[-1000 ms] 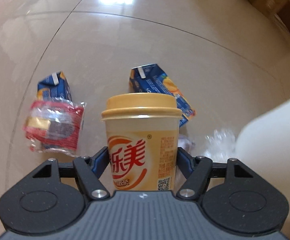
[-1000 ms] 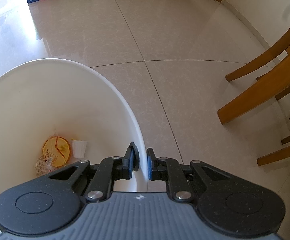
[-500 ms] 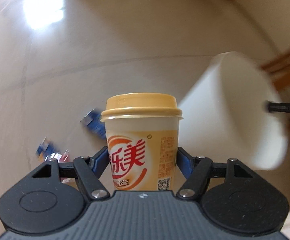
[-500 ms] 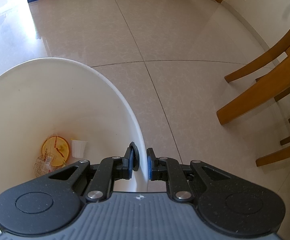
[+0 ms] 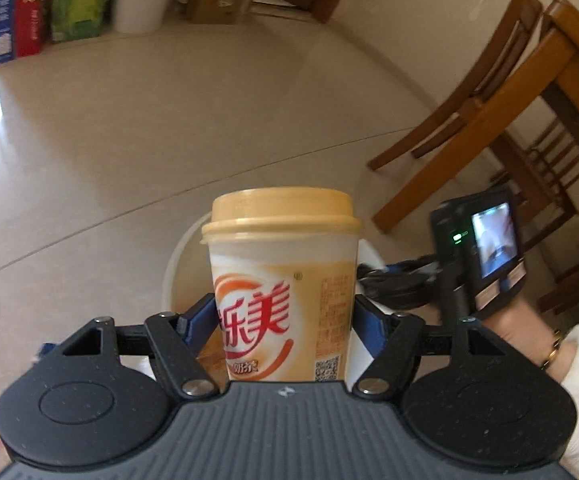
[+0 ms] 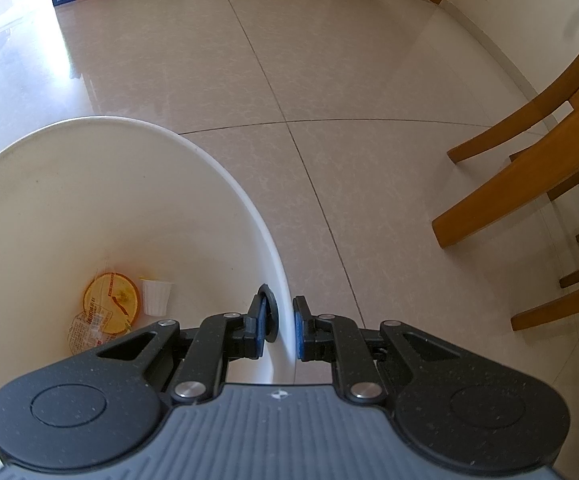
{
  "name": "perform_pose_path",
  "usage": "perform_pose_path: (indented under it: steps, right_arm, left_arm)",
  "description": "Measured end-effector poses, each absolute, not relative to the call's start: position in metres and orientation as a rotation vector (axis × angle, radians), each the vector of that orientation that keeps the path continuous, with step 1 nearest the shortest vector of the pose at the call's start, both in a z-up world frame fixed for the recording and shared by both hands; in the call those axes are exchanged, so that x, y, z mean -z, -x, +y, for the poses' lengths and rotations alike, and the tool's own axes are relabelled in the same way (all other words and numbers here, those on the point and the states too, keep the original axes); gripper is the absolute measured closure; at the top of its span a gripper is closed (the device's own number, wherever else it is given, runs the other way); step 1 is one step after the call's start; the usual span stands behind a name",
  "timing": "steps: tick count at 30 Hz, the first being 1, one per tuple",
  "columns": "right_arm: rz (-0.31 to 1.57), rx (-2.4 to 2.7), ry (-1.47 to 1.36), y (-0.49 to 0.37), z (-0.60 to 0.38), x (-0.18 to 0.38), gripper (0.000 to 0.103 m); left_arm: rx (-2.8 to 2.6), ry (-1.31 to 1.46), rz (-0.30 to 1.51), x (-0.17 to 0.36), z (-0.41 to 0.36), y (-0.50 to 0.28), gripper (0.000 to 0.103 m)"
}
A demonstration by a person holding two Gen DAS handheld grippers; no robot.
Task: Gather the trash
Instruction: 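Carry the milk tea cup over the wastebasket and open the left gripper, then return the left gripper to the pile and grasp the red snack wrapper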
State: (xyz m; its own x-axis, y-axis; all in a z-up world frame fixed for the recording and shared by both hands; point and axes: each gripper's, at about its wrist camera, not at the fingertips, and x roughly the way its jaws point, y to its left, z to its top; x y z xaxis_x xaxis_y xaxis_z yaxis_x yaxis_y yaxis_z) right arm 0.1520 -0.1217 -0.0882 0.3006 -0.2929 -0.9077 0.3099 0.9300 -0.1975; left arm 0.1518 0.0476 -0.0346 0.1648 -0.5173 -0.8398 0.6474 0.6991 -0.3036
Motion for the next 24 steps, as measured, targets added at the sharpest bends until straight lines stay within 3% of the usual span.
perform_pose_path:
  steps: [2,8,15,24]
  right_arm:
    - [1.2,0.398,-0.017,-0.152,-0.122,0.088,0.086]
    - [1.198,0.396,-0.018,-0.151,-0.123,0.088,0.086]
    - [1.199,0.397,-0.014,-0.151,-0.121,0.088,0.087]
    - [1.2,0.399,-0.015,-0.152,-0.121,0.088,0.086]
  left_arm:
    - [0.833,-0.099,1.124,0.037,0.048,-0.153,0.014]
    - [0.75,-0.14,1.095,0.032,0.067,-0.162,0.01]
    - [0.627,-0.19,1.093,0.033,0.117,-0.175,0.009]
    - [0.406,-0.233,1.132,0.075,0.195,-0.189,0.006]
